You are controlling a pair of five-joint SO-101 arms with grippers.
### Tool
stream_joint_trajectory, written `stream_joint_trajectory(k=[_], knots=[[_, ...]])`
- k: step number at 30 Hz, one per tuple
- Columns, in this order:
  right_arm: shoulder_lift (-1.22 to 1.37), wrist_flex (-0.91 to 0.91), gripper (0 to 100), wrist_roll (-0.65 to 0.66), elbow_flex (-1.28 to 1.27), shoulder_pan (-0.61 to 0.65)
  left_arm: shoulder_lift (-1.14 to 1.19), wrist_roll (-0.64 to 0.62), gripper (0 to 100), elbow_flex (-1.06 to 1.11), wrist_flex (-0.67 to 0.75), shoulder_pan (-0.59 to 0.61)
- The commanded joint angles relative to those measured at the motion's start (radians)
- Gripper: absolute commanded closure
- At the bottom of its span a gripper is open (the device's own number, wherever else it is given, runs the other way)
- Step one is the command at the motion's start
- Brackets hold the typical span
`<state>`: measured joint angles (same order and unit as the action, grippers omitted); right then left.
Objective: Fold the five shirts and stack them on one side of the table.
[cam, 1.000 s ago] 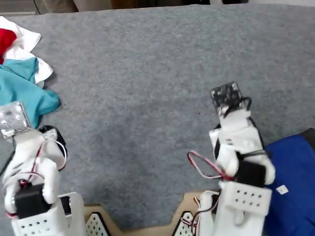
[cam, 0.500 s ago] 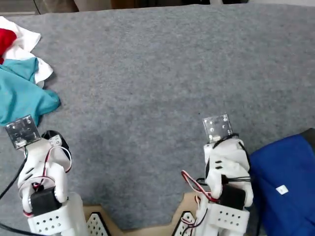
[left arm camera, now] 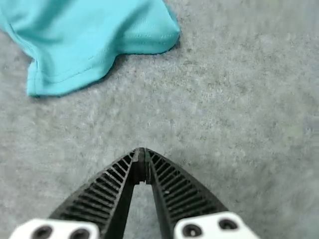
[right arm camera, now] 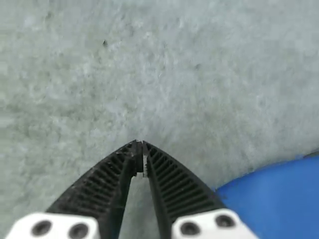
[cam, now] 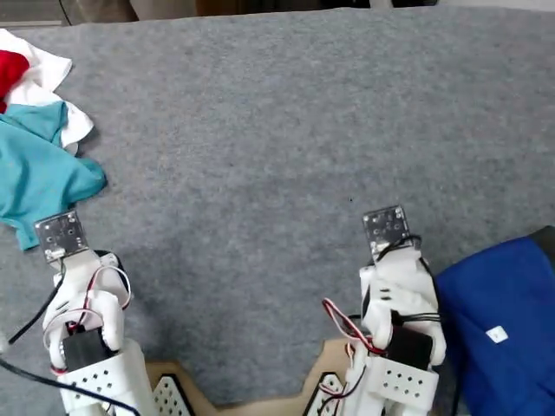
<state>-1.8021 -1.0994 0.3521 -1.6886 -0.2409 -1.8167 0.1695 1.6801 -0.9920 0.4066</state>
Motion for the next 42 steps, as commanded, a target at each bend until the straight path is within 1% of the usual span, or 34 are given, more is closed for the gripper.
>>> stream_joint_trajectory(k=[1,2,42], knots=[[-0.073,-0.189,99.1,-0.009,-0.002,-0.015,-0.002,0.032,98,0.017,0.014,-0.005],[-0.077,-0.216,99.1,-0.008,-0.002,-0.016,-0.002,0.026,98,0.015,0.015,-0.005],[-0.081,-0.207,99.1,-0.006,-0.002,-0.016,-0.002,0.028,98,0.015,0.015,0.005]])
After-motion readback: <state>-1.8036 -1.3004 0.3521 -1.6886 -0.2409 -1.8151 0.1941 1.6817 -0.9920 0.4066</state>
